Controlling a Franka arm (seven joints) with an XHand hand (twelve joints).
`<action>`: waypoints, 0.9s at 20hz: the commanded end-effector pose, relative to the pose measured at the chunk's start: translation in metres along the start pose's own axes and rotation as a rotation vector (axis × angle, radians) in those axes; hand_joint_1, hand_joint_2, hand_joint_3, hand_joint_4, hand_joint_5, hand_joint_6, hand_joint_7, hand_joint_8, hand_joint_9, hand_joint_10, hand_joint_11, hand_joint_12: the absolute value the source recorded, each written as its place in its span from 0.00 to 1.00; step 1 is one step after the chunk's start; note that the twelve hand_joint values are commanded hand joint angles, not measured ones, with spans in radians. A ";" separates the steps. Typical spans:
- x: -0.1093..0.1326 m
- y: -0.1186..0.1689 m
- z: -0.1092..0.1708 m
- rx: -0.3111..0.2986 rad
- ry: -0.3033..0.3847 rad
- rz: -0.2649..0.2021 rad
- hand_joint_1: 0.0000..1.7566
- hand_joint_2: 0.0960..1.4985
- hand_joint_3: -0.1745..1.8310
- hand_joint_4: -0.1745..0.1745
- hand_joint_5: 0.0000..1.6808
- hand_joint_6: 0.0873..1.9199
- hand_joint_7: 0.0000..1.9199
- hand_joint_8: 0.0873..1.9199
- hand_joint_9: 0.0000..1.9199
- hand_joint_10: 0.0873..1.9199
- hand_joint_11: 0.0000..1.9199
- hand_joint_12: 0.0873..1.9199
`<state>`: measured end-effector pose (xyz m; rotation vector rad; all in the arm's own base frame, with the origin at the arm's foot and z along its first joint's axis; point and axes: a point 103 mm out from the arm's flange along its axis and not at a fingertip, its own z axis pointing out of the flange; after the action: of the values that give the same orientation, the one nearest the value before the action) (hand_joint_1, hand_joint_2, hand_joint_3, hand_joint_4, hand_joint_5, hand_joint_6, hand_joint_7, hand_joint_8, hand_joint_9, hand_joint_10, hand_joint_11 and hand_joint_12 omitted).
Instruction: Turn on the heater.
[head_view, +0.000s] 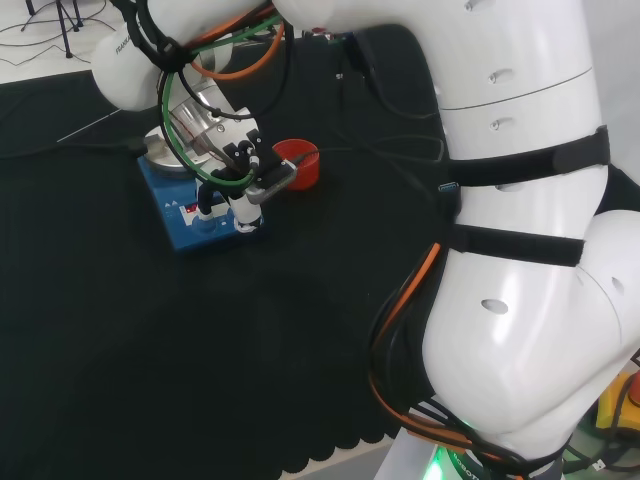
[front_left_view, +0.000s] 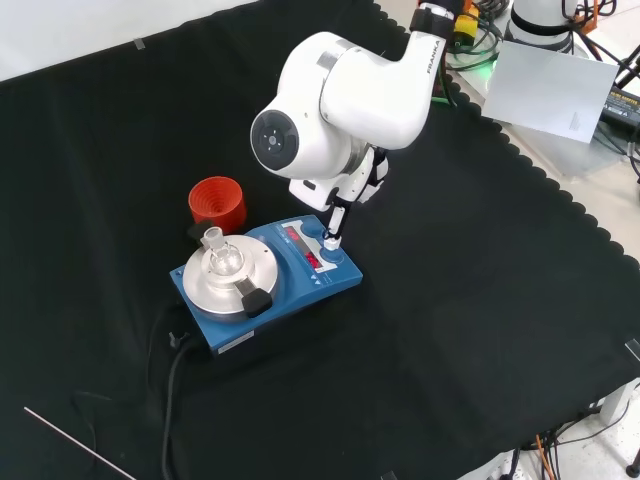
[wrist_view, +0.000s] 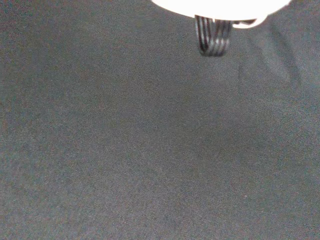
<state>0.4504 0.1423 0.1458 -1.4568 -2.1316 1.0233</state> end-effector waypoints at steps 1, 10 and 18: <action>-0.001 0.001 0.002 0.006 0.000 0.003 0.84 0.40 0.65 0.48 0.19 0.00 0.89 0.93 0.98 0.93 1.00 0.87; -0.003 -0.001 -0.003 -0.003 0.020 -0.009 0.84 0.40 0.65 0.47 0.19 0.00 0.89 0.93 0.98 0.93 1.00 0.87; -0.017 -0.036 -0.043 -0.086 0.048 -0.010 0.84 0.40 0.65 0.47 0.19 0.00 0.89 0.93 0.98 0.93 1.00 0.87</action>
<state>0.4578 0.1401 0.1700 -1.4698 -2.1474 0.9596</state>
